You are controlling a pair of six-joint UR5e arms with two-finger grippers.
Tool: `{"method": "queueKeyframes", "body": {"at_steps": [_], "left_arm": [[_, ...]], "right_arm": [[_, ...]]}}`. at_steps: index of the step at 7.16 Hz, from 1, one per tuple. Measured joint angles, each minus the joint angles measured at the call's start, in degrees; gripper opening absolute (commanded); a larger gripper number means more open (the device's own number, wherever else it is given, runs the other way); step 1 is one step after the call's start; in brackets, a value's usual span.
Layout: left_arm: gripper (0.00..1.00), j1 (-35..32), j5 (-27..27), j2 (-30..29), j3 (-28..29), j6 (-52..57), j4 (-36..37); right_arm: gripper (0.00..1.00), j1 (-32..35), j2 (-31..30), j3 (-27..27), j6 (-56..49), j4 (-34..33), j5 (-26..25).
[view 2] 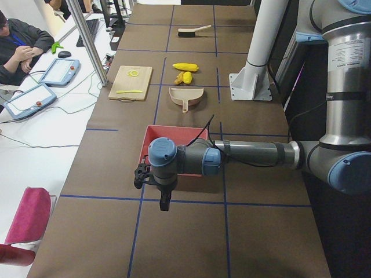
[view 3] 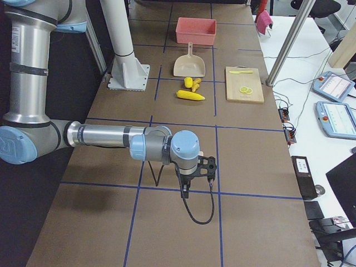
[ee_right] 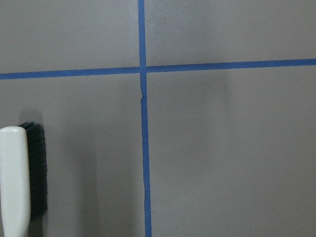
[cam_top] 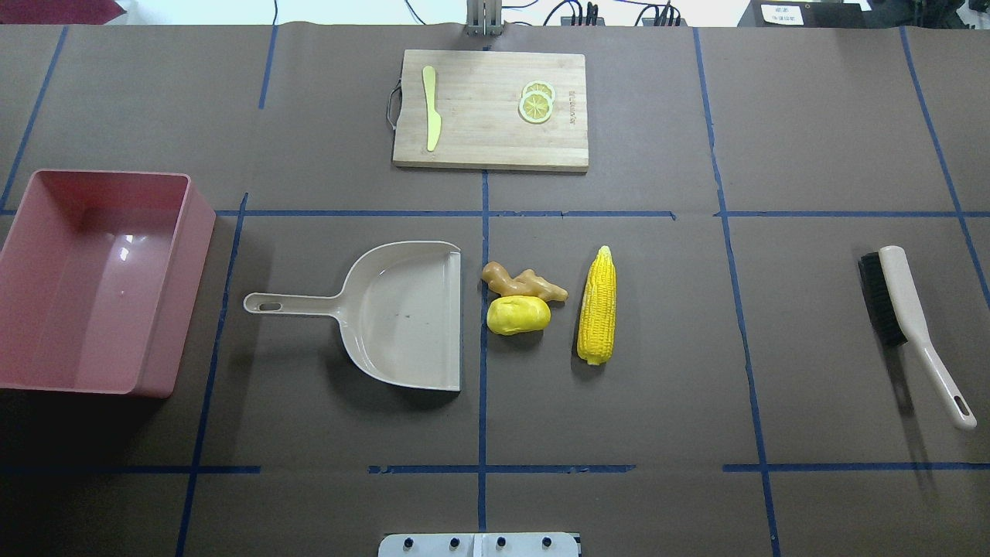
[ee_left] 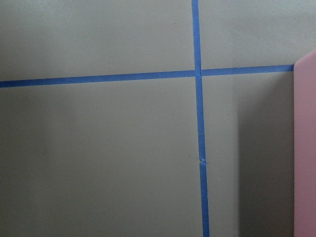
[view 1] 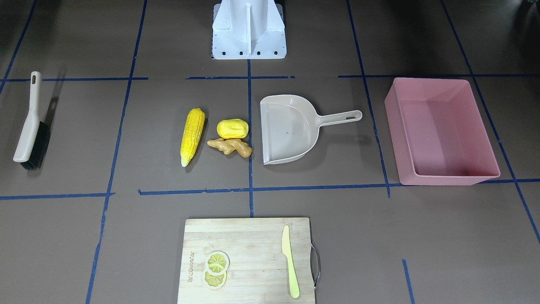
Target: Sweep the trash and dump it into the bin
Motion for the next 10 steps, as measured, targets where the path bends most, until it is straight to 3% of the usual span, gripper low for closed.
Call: {"method": "queueKeyframes", "body": {"at_steps": [3, 6, 10], "left_arm": [[1.0, 0.2, -0.4, -0.4, -0.6, -0.5, -6.3], [1.0, 2.8, -0.2, -5.4, -1.5, -0.5, -8.6], [1.0, 10.4, 0.1, -10.5, -9.8, -1.0, -7.3]], "right_arm": [[1.0, -0.1, 0.0, 0.2, 0.1, 0.2, 0.2], [1.0, -0.7, 0.0, 0.7, 1.2, 1.7, 0.4], [1.0, -4.4, 0.4, 5.1, 7.1, 1.8, 0.3]]}}
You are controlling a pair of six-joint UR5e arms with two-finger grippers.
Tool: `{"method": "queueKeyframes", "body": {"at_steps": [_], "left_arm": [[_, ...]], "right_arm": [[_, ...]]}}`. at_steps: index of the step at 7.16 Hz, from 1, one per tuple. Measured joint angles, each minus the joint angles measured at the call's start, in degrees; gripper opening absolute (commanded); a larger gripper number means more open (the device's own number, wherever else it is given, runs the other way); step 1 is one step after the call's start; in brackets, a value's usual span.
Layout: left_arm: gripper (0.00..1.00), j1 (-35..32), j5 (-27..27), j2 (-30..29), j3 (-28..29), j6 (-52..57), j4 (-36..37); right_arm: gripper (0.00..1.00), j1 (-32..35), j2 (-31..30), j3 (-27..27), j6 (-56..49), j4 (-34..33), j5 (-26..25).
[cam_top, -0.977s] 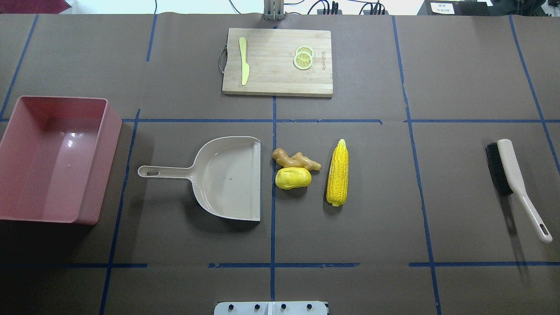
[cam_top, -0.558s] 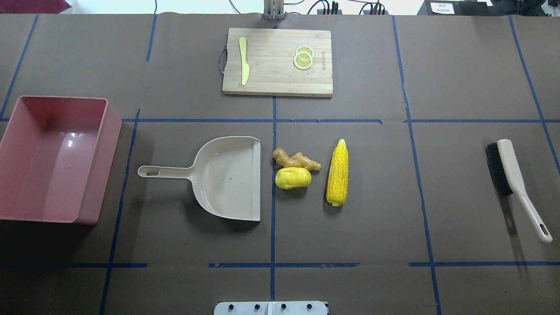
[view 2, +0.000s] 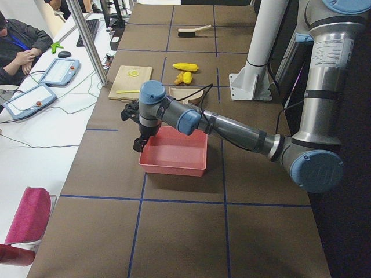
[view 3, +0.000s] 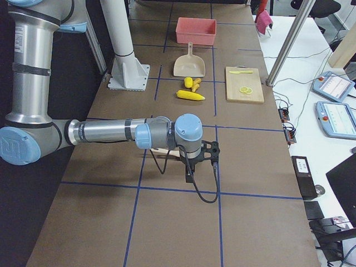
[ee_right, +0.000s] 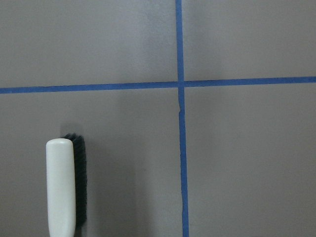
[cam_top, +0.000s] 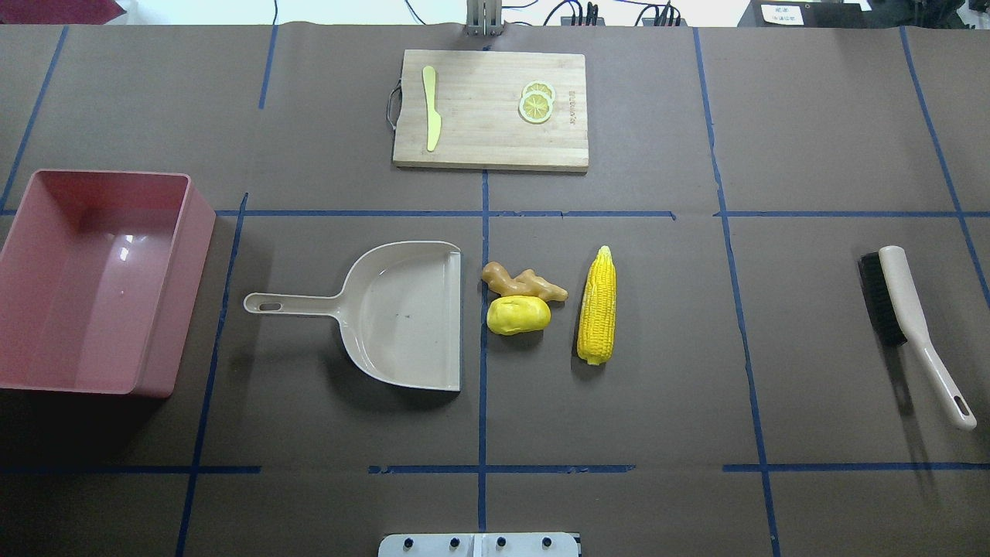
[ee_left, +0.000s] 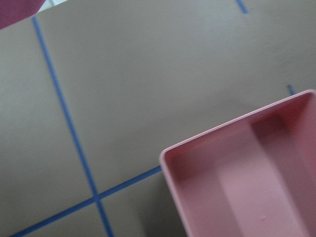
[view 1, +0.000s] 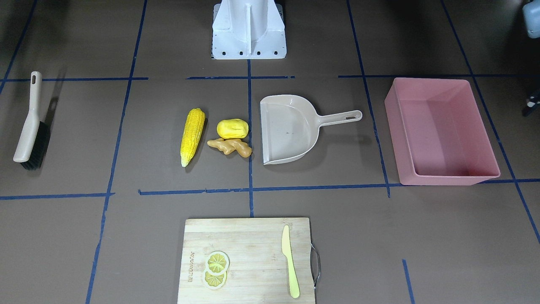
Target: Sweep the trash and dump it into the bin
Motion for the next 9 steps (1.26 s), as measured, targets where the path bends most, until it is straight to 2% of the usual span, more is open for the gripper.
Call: {"method": "queueKeyframes", "body": {"at_steps": [2, 5, 7, 9], "left_arm": [[1.0, 3.0, -0.2, -4.8, -1.2, -0.2, 2.0], [1.0, 12.3, 0.0, -11.0, -1.9, -0.4, 4.7], [1.0, 15.4, 0.4, -12.4, -1.7, -0.7, 5.0], [1.0, 18.2, 0.4, -12.7, -1.8, -1.4, 4.9]], "right_arm": [[1.0, -0.9, 1.0, 1.7, 0.3, -0.1, 0.0], [1.0, -3.2, 1.5, 2.8, 1.5, 0.4, 0.3], [1.0, -4.6, 0.5, 3.6, 4.8, 0.9, 4.0], [0.99, -8.4, -3.3, 5.5, 12.1, 6.5, 4.4]]}}
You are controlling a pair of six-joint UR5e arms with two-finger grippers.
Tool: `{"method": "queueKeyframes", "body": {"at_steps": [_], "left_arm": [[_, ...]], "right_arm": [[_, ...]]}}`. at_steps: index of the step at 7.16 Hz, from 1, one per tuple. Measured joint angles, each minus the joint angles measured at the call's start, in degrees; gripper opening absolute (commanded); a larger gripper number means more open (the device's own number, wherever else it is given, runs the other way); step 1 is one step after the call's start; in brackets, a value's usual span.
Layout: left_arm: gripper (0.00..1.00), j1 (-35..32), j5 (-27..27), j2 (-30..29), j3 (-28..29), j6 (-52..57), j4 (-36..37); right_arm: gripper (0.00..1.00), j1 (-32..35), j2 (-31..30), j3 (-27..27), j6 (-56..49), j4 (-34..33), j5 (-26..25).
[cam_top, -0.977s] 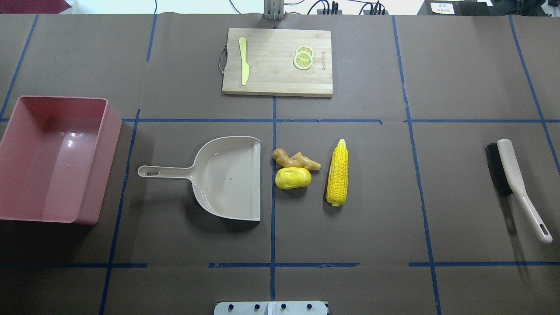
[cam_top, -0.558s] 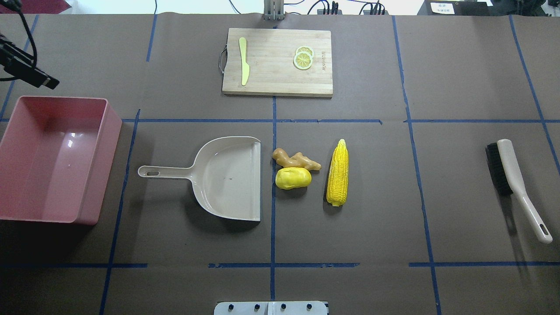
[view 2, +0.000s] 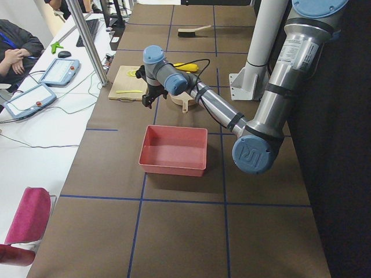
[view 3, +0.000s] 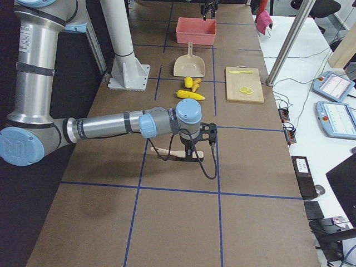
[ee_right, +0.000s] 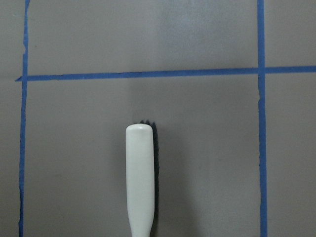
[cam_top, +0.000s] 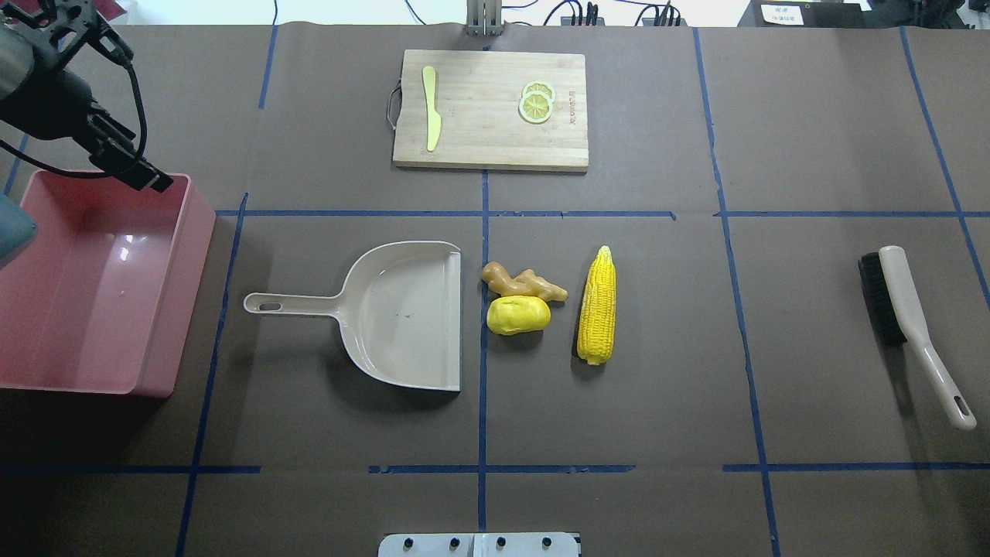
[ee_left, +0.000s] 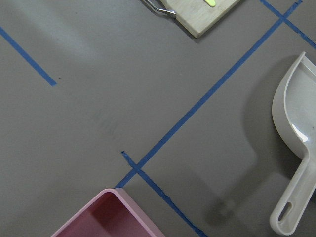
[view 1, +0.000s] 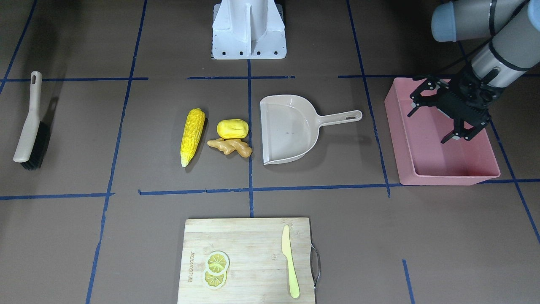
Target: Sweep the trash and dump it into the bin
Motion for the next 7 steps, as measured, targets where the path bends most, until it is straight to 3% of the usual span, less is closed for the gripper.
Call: {"method": "queueKeyframes", "body": {"at_steps": [3, 5, 7], "left_arm": [[1.0, 2.1, 0.1, -0.9, 0.0, -0.2, -0.4], [1.0, 3.1, 0.2, -1.8, 0.1, 0.9, -1.3], [1.0, 4.9, 0.3, -2.5, 0.5, 1.3, -1.7]], "right_arm": [[1.0, -12.1, -8.6, 0.9, 20.7, 18.8, -6.9], [1.0, -20.2, -9.7, 0.8, 30.3, 22.2, -10.9], [0.98, -24.1, -9.6, 0.1, 32.8, 22.6, -11.9]]}}
